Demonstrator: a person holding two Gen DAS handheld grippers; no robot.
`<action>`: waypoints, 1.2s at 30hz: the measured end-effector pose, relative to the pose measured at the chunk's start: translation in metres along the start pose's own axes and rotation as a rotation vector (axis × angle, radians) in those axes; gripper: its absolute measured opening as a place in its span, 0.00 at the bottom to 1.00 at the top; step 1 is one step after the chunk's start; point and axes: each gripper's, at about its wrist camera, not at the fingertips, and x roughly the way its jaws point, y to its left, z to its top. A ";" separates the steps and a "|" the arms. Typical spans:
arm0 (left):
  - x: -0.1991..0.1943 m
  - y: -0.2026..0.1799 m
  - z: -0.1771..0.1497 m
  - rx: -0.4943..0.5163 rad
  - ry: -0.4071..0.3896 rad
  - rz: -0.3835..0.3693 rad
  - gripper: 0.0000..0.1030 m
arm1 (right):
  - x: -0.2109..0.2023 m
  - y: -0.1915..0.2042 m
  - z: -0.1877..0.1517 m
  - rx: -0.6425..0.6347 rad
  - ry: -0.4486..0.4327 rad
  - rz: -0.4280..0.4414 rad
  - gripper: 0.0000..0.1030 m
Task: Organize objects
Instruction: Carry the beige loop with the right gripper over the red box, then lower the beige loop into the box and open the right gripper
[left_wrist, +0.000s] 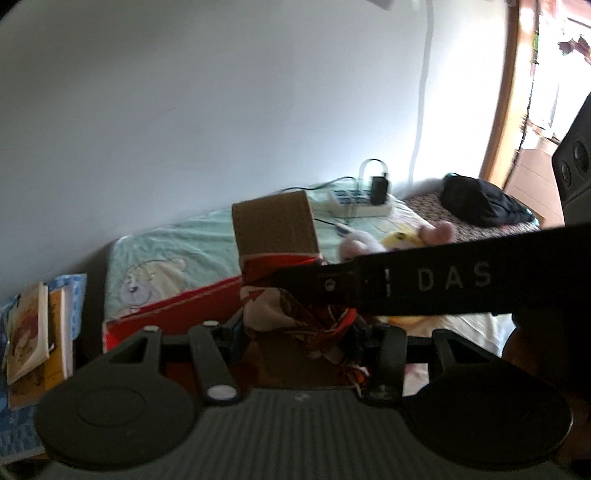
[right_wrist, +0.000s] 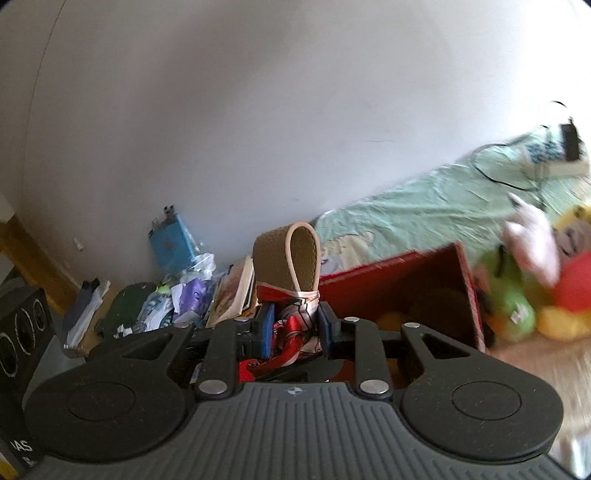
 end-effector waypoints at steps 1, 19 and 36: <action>0.005 0.006 0.000 -0.011 0.001 0.009 0.48 | 0.007 0.001 0.002 -0.016 0.002 0.004 0.26; 0.101 0.050 -0.040 -0.120 0.219 0.036 0.49 | 0.103 -0.028 -0.013 -0.088 0.232 -0.027 0.25; 0.156 0.055 -0.054 -0.089 0.509 0.065 0.49 | 0.155 -0.062 -0.022 0.134 0.543 -0.085 0.23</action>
